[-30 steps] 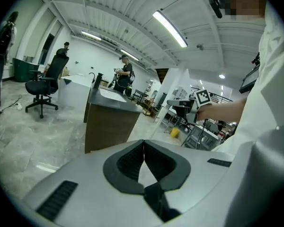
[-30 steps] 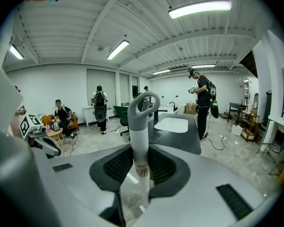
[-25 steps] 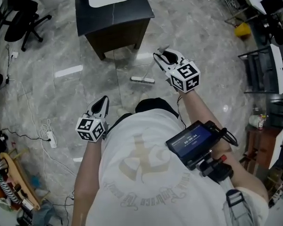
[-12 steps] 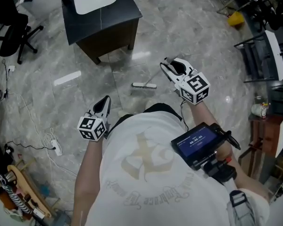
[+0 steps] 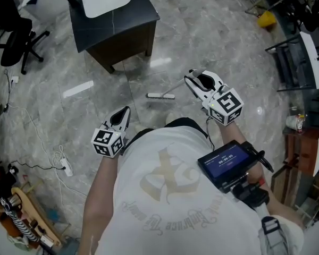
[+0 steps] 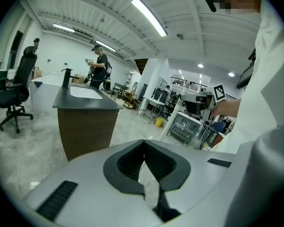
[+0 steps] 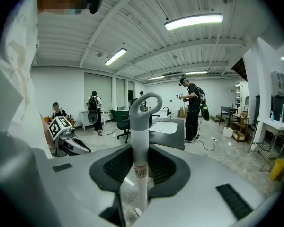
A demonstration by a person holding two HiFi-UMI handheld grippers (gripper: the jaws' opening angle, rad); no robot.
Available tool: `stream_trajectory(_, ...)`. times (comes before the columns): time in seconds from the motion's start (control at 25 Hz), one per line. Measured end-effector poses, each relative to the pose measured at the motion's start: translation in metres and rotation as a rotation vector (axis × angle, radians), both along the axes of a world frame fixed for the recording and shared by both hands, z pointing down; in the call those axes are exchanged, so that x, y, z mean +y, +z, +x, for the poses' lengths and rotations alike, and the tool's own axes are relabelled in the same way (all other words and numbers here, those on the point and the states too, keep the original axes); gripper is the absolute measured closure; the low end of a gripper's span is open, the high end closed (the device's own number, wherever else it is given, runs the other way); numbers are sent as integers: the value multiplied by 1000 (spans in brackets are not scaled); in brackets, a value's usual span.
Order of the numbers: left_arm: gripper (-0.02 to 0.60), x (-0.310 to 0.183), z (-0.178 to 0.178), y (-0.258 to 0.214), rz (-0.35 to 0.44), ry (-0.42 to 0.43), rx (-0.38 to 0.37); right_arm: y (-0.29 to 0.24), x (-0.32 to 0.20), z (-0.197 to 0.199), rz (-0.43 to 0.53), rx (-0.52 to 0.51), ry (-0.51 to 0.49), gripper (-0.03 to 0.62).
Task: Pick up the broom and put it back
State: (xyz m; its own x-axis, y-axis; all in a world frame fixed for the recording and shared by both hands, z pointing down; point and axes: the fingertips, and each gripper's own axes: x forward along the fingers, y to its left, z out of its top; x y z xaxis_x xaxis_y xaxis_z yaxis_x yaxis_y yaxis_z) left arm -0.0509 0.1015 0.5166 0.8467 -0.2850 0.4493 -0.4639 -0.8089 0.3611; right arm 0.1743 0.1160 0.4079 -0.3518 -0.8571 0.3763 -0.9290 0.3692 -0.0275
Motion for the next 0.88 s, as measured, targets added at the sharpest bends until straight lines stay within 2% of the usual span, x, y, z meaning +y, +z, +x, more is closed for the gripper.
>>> stream_trajectory(0.24, 569, 0, 2, -3, 15, 10, 10, -13, -3, -10, 19, 5, -27, 484)
stream_trajectory(0.44, 569, 0, -3, -2, -2, -28, 38, -18, -8, -16, 23, 27, -51, 484)
stream_trajectory(0.88, 569, 5, -24, -1, -11, -98, 50, -26, -20, -17, 31, 59, -91, 484)
